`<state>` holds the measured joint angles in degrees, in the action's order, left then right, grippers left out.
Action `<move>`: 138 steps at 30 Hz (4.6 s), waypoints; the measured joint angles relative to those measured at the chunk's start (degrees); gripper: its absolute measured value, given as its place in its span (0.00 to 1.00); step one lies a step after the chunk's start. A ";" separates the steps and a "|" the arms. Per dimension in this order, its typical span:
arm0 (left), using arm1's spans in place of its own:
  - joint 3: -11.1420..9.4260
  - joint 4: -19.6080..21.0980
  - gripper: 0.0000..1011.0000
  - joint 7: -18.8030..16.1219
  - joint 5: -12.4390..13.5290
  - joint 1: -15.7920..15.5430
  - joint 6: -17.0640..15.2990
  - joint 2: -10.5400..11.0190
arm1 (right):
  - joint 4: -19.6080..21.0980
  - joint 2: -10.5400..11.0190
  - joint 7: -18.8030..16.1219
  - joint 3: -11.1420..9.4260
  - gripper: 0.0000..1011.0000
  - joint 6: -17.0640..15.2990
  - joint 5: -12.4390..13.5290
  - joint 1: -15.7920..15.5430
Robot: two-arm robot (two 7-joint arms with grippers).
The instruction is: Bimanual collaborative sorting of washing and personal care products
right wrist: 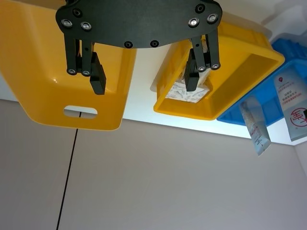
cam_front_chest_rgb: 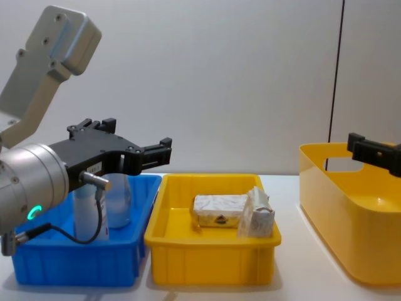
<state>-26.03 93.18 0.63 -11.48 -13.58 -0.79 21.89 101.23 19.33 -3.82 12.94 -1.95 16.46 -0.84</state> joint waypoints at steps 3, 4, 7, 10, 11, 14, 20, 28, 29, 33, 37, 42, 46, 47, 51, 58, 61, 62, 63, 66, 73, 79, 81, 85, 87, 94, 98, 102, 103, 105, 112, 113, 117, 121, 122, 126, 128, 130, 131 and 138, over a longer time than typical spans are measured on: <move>0.00 0.00 0.99 0.00 0.00 0.00 0.00 0.00 | 0.00 0.00 0.00 0.00 0.99 0.00 0.00 0.00; 0.00 0.00 0.99 0.00 0.00 0.00 0.00 0.00 | 0.00 0.00 0.00 0.00 0.99 0.00 0.00 0.00; 0.00 0.00 0.99 0.00 0.00 0.00 0.00 0.00 | 0.00 0.00 0.00 0.00 0.99 0.00 0.00 0.00; 0.00 0.00 0.99 0.00 0.00 0.00 0.00 0.00 | 0.00 0.00 0.00 0.00 0.99 0.00 0.00 0.00; 0.00 0.00 0.99 0.00 0.00 0.00 0.00 0.00 | 0.00 0.00 0.00 0.00 0.99 0.00 0.00 0.00; 0.00 0.00 0.99 0.00 0.00 0.00 0.00 0.00 | 0.00 0.00 0.00 0.00 0.99 0.00 0.00 0.00; 0.00 0.00 0.99 0.00 0.00 0.00 0.00 0.00 | 0.00 0.00 0.00 0.00 0.99 0.00 0.00 0.00; 0.00 0.00 0.99 0.00 0.00 0.00 0.00 0.00 | 0.00 0.00 0.00 0.00 0.99 0.00 0.00 0.00; 0.00 0.00 0.99 0.00 0.00 0.00 0.00 0.00 | 0.00 0.00 0.00 0.00 0.99 0.00 0.00 0.00; 0.00 0.00 0.99 0.00 0.00 0.00 0.00 0.00 | 0.00 -0.06 -0.01 0.01 0.99 -0.03 -0.04 -0.01; 0.01 0.00 0.99 0.00 0.00 0.00 0.00 0.00 | 0.18 -0.55 0.31 0.43 0.99 -0.63 -0.51 0.08; 0.00 0.00 0.99 0.00 0.00 0.00 0.00 0.00 | 0.82 -1.59 1.65 1.48 0.99 -2.86 -1.68 0.41; 0.00 0.00 0.99 0.00 0.00 0.00 0.00 0.00 | 1.34 -2.51 2.93 2.47 0.99 -5.22 -2.63 0.73; 0.00 0.00 0.99 0.00 0.00 0.00 0.00 0.00 | 1.34 -2.51 2.93 2.47 0.99 -5.22 -2.63 0.73; 0.00 0.00 0.99 0.00 0.00 0.00 0.00 0.00 | 1.81 -3.86 4.43 3.86 0.99 -8.37 -3.89 1.28; 0.00 0.00 0.99 0.00 0.00 0.00 0.00 0.00 | 1.78 -5.95 6.39 5.58 0.99 -13.34 -5.38 2.36; 0.00 0.00 0.99 0.00 0.00 -0.01 0.00 0.00 | 1.29 -7.04 7.08 6.29 0.99 -15.44 -5.83 3.10; 0.00 0.00 0.99 0.00 0.00 0.00 0.00 0.00 | 0.91 -7.61 7.49 6.60 0.99 -16.58 -6.05 3.50; 0.01 0.00 0.99 0.00 0.00 0.00 0.00 0.00 | 0.69 -7.91 7.66 6.75 0.99 -17.10 -6.14 3.72; 0.00 0.00 0.99 0.00 0.00 0.00 0.00 0.00 | -0.46 -9.23 8.40 7.31 0.99 -18.85 -6.51 4.78; 0.00 0.00 0.99 0.00 0.00 -0.01 0.00 0.00 | -3.71 -12.07 10.04 8.07 0.99 -22.02 -7.26 7.41; 0.00 0.00 0.99 0.00 0.00 0.00 0.00 0.00 | -7.35 -14.57 10.95 8.30 0.99 -23.45 -7.51 9.79; 0.00 0.00 0.99 0.00 0.00 0.00 0.00 0.00 | -8.44 -15.26 11.13 8.32 0.99 -23.81 -7.56 10.55; 0.00 0.00 0.99 0.00 0.00 0.00 0.00 0.00 | -10.64 -16.58 11.38 8.35 0.99 -24.31 -7.61 12.00; 0.00 0.00 0.99 0.00 0.00 -0.01 0.00 0.00 | -11.95 -17.33 11.48 8.36 0.99 -24.57 -7.62 12.84; 0.00 -0.01 0.99 0.00 0.00 -0.01 0.00 0.00 | -15.48 -19.18 11.77 8.30 0.99 -25.24 -7.69 14.99; 0.00 0.00 0.99 0.00 0.00 0.00 0.00 0.00 | -17.39 -20.12 11.89 8.18 0.99 -25.60 -7.73 16.14; 0.00 0.00 0.99 0.00 0.00 0.00 0.00 0.00 | -19.33 -20.98 12.03 7.97 0.99 -25.85 -7.74 17.19; 0.00 0.00 0.99 0.00 0.01 0.00 0.00 0.00 | -19.73 -21.14 12.07 7.94 0.99 -25.89 -7.75 17.39; 0.00 0.00 0.99 0.00 0.00 -0.01 0.00 0.00 | -20.94 -21.66 12.13 7.84 0.99 -25.94 -7.77 18.00; 0.00 0.00 0.99 0.00 0.00 0.00 0.00 0.00 | -23.78 -22.75 12.16 7.70 0.99 -25.97 -8.00 19.53; 0.00 -0.01 0.99 0.00 0.00 -0.01 0.00 0.00 | -24.44 -22.97 12.15 7.69 0.99 -25.95 -8.06 19.87; 0.00 0.00 0.99 0.00 0.00 0.00 0.00 0.00 | -25.61 -23.37 11.95 7.70 0.99 -25.87 -8.17 20.56; 0.00 -0.01 0.99 0.00 0.00 0.00 0.00 0.00 | -26.87 -23.77 11.71 7.72 0.99 -25.75 -8.34 21.33; 0.00 0.00 0.99 0.00 0.00 0.00 0.00 0.00 | -27.23 -23.90 11.59 7.73 0.99 -25.69 -8.44 21.56; 0.00 0.00 0.99 0.00 0.00 0.00 0.00 0.00 | -28.00 -24.17 11.40 7.72 0.94 -25.66 -8.54 22.05; 0.00 -0.01 0.99 0.00 0.00 0.00 0.00 0.00 | -28.55 -24.37 11.31 7.69 0.88 -25.66 -8.60 22.39; 0.00 -0.01 0.99 0.00 0.00 0.00 0.00 0.00 | -28.89 -24.49 11.28 7.66 0.85 -25.66 -8.67 22.61; 0.00 0.00 0.99 0.00 0.00 -0.01 0.00 0.00 | -29.25 -24.64 11.27 7.61 0.81 -25.66 -8.76 22.85; 0.00 -0.01 0.99 0.00 0.00 0.00 0.00 0.00 | -30.45 -25.19 11.42 7.37 0.60 -25.84 -9.20 23.64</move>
<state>-26.02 93.17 0.63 -11.48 -13.59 -0.79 21.89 70.77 -5.85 7.60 20.31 -27.78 7.26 22.81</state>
